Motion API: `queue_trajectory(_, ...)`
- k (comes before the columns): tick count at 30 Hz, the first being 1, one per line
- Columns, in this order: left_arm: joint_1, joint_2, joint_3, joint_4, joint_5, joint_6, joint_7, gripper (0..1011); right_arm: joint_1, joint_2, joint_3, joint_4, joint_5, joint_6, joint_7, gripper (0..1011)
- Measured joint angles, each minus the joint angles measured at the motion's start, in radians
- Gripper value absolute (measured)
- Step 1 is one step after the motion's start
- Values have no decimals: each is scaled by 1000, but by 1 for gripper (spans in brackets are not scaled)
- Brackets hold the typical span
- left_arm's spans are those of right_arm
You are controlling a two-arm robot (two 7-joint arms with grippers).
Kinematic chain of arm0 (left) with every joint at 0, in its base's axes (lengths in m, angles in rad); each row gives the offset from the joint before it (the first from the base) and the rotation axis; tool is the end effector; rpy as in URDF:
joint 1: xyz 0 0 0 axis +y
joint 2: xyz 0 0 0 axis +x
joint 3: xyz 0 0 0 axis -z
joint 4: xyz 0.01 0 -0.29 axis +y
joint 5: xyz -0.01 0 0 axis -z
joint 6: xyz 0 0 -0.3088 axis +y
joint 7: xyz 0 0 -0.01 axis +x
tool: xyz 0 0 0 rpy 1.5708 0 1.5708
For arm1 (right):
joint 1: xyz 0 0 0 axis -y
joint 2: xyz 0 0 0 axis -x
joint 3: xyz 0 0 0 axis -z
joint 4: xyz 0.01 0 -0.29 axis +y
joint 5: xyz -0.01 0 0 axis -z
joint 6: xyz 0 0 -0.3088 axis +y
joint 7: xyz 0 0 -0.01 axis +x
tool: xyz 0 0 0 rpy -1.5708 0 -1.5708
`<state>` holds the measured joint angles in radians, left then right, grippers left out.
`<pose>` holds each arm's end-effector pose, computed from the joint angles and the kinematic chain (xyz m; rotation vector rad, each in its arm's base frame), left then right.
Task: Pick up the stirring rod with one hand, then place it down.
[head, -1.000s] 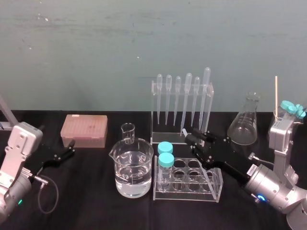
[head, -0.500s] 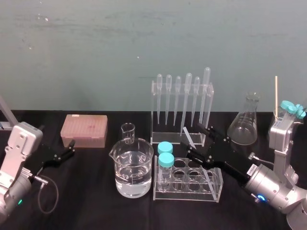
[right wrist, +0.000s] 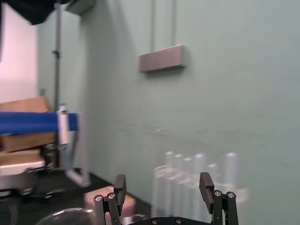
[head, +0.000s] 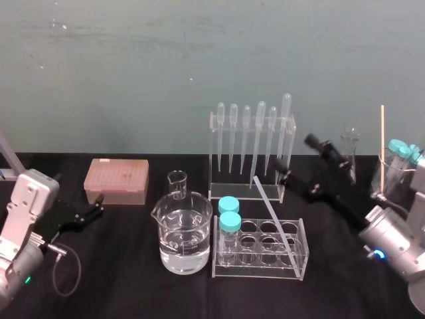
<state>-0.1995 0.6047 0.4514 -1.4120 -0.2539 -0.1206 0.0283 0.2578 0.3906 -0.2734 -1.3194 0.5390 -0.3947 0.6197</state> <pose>0.3581 0.0827 -0.3023 0.3044 -0.2851 1.2479 0.3917 -0.0658 -0.2888 0.2543 -0.2223 -0.8193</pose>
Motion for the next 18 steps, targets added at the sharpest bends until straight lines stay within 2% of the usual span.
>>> queue_trajectory(4,0,0,0,0,0,0,0,1000,-22,5,38,-21,-19,18,-60,1003)
queue_trajectory(8,0,0,0,0,0,0,0,1000,-53,18,71,-36,-38,62,-121,1003)
queue_trajectory(11,0,0,0,0,0,0,0,1000,-87,32,91,-47,-50,117,-161,1003)
queue_trajectory(14,0,0,0,0,0,0,0,1000,-127,47,105,-57,-56,216,-201,1003)
queue_trajectory(17,0,0,0,0,0,0,0,1000,-134,51,107,-56,-60,271,-212,1003)
queue_trajectory(18,0,0,0,0,0,0,0,1000,-135,51,107,-55,-61,273,-213,1003)
